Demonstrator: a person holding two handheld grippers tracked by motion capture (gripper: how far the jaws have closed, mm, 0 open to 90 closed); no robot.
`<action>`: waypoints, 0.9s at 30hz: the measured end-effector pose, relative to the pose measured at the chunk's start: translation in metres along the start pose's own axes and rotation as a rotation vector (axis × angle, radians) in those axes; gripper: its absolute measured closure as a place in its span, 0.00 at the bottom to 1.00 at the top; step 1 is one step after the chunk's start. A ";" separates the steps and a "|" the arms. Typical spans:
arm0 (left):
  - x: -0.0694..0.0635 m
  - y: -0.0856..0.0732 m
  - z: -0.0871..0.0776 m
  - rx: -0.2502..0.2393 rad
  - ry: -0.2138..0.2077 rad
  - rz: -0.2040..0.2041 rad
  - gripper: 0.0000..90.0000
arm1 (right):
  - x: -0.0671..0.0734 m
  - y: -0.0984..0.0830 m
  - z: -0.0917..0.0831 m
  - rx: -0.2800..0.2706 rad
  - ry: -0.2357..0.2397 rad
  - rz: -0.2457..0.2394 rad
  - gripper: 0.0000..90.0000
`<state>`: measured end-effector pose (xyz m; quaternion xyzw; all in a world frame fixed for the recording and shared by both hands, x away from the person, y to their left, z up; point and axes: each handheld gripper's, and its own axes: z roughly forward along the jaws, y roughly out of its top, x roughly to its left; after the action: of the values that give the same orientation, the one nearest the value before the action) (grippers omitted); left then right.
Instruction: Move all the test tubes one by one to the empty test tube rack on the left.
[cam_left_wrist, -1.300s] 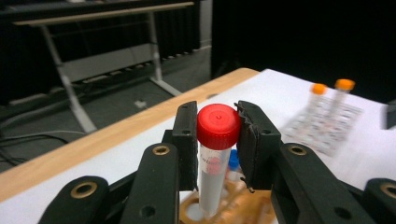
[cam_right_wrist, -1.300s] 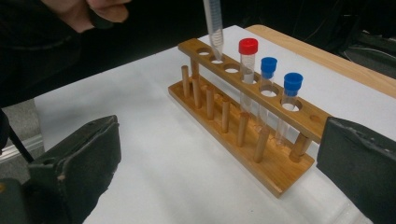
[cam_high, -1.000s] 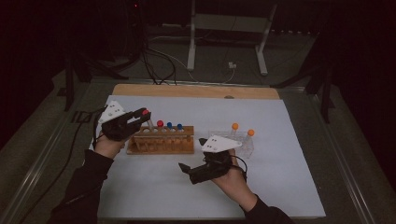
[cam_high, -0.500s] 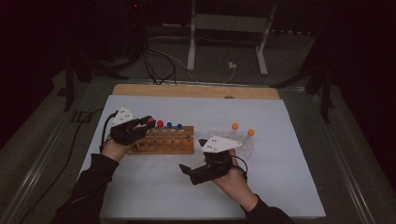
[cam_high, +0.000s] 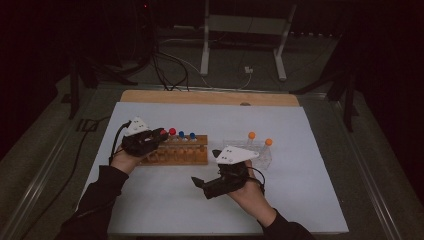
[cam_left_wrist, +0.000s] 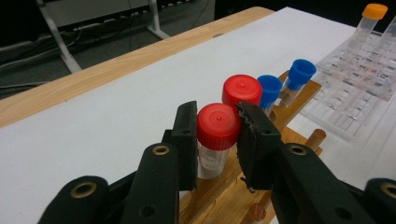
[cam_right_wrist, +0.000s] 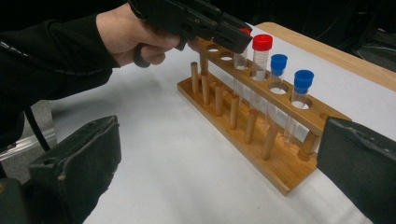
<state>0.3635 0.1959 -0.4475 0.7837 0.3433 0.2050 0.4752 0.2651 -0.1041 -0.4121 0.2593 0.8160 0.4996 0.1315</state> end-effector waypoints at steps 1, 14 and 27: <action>0.001 0.000 0.000 0.001 -0.002 -0.003 0.79 | 0.000 0.000 0.000 0.000 0.000 -0.001 0.00; -0.005 0.002 -0.011 -0.010 -0.038 0.002 0.46 | -0.004 0.002 -0.007 -0.023 -0.003 -0.001 0.00; -0.032 0.005 -0.032 -0.074 -0.216 0.025 0.03 | -0.032 0.002 -0.035 -0.073 -0.097 0.034 0.00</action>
<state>0.3228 0.1908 -0.4282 0.7873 0.2726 0.1378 0.5355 0.2753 -0.1473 -0.3953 0.2920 0.7853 0.5182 0.1717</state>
